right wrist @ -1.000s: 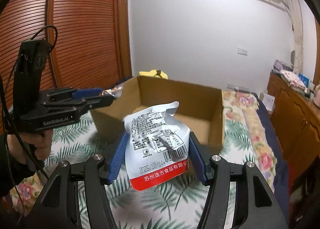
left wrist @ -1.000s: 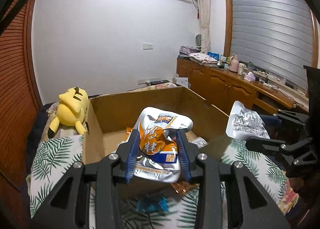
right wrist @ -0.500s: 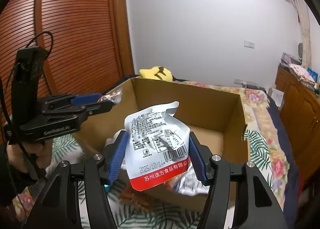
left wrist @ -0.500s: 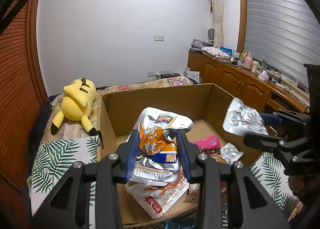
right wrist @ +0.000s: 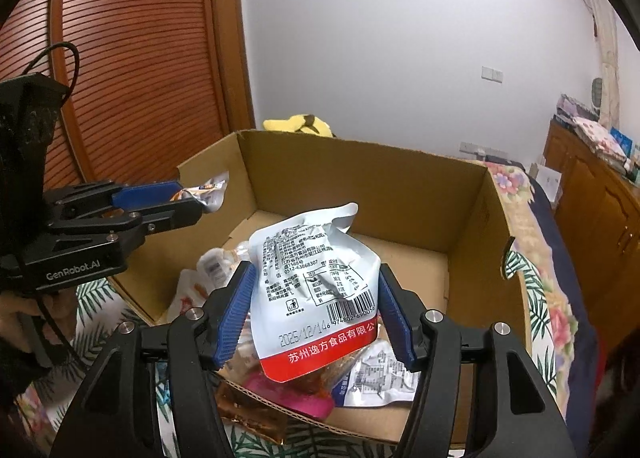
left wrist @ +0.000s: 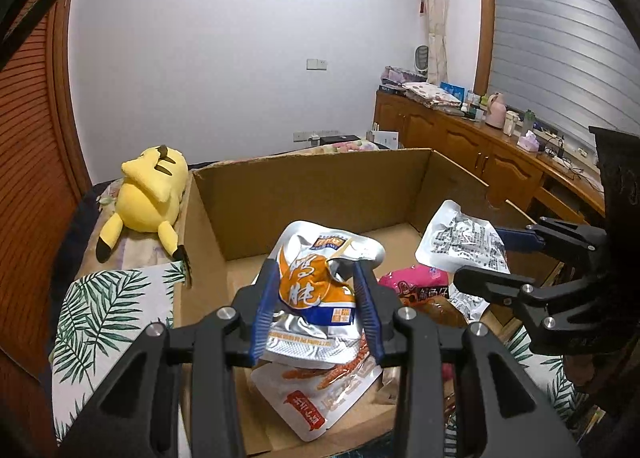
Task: Organize snacks
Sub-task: 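Open the left tool to drop the orange-and-silver packet into the box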
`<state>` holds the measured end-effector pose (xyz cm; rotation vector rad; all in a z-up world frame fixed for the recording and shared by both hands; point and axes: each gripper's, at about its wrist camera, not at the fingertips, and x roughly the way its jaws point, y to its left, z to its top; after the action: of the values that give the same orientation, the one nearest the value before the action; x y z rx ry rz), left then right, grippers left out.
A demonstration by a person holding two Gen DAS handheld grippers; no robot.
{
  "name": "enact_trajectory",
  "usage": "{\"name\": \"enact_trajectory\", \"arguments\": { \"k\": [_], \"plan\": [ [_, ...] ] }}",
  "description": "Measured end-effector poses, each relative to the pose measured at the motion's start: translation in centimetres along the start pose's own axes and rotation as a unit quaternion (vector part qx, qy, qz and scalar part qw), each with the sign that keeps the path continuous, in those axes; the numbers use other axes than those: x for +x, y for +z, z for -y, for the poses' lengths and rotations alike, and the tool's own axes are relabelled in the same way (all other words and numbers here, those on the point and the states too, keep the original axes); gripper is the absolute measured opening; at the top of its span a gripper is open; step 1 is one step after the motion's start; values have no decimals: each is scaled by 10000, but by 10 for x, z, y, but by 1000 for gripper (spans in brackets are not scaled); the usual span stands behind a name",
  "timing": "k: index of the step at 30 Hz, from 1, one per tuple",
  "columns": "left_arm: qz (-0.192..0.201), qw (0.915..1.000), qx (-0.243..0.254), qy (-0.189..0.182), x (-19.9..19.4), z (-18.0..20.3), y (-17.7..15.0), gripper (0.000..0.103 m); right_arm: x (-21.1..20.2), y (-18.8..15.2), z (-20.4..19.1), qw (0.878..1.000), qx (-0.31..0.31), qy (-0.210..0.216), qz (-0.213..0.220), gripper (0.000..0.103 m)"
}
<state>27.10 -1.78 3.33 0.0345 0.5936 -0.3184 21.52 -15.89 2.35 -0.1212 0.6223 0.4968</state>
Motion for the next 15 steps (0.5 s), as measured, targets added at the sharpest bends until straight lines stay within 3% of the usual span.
{"name": "enact_trajectory", "arguments": {
  "k": [2,4,11,14,15],
  "plan": [
    [-3,10000,-11,16,1,1,0,40,1,1,1,10000,21,-6,-15,67],
    [39,10000,-36,27,-1,2,0,58,3,1,2,10000,46,21,-38,68],
    [82,9999,13,73,-10,4,-2,60,-11,-2,2,9999,77,25,69,68],
    [138,9999,-3,45,-19,5,-5,68,-26,-6,-3,9998,69,54,163,68],
    [175,9998,-6,42,-23,5,-5,75,-34,-8,-6,9998,58,62,200,68]
  ]
}}
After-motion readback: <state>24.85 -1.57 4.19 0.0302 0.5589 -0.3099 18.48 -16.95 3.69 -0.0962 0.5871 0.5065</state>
